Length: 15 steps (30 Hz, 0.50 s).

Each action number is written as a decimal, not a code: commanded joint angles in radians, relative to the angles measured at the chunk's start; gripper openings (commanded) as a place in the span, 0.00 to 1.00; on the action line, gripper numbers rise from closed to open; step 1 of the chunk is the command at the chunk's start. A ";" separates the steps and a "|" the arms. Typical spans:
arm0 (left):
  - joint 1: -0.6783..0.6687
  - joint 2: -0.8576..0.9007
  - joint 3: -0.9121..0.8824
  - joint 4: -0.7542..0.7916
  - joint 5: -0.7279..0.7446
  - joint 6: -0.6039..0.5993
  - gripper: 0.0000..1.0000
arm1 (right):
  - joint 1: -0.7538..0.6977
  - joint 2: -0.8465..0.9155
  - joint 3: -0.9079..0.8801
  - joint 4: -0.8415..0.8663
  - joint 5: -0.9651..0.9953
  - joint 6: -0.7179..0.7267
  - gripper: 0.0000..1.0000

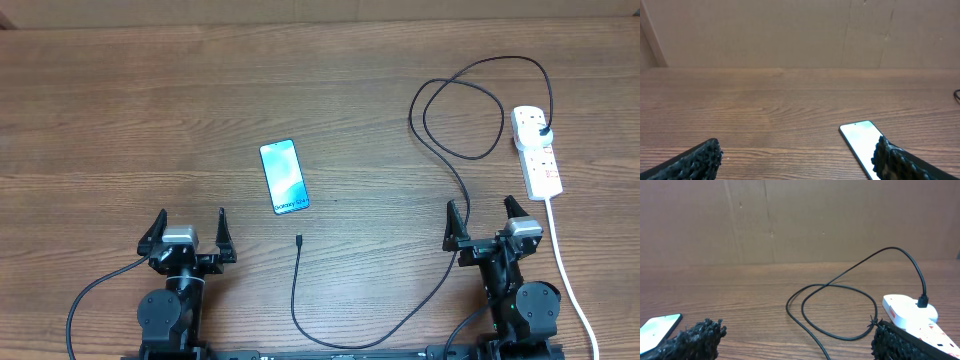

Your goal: Plug charger to phone and switch on socket

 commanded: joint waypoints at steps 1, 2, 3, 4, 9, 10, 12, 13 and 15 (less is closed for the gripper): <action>0.007 -0.010 -0.003 0.001 0.009 -0.018 0.99 | 0.006 -0.009 -0.011 0.005 -0.001 -0.008 1.00; 0.007 -0.010 -0.003 0.001 0.009 -0.018 1.00 | 0.006 -0.009 -0.011 0.005 -0.001 -0.008 1.00; 0.007 -0.010 -0.003 0.001 0.009 -0.018 1.00 | 0.006 -0.009 -0.011 0.005 -0.001 -0.008 1.00; 0.007 -0.010 -0.003 0.001 0.009 -0.018 0.99 | 0.006 -0.009 -0.011 0.005 0.000 -0.008 1.00; 0.007 -0.010 -0.003 0.001 0.009 -0.018 1.00 | 0.006 -0.009 -0.011 0.005 -0.001 -0.008 1.00; 0.007 -0.010 -0.003 0.001 0.009 -0.018 1.00 | 0.006 -0.009 -0.011 0.005 -0.001 -0.008 1.00; 0.007 -0.010 -0.003 0.001 0.009 -0.018 0.99 | 0.006 -0.009 -0.011 0.005 0.000 -0.008 1.00; 0.007 -0.010 -0.003 0.001 0.009 -0.018 1.00 | 0.006 -0.009 -0.011 0.005 0.000 -0.008 1.00; 0.007 -0.010 -0.003 0.001 0.009 -0.018 1.00 | 0.006 -0.009 -0.011 0.005 -0.001 -0.008 1.00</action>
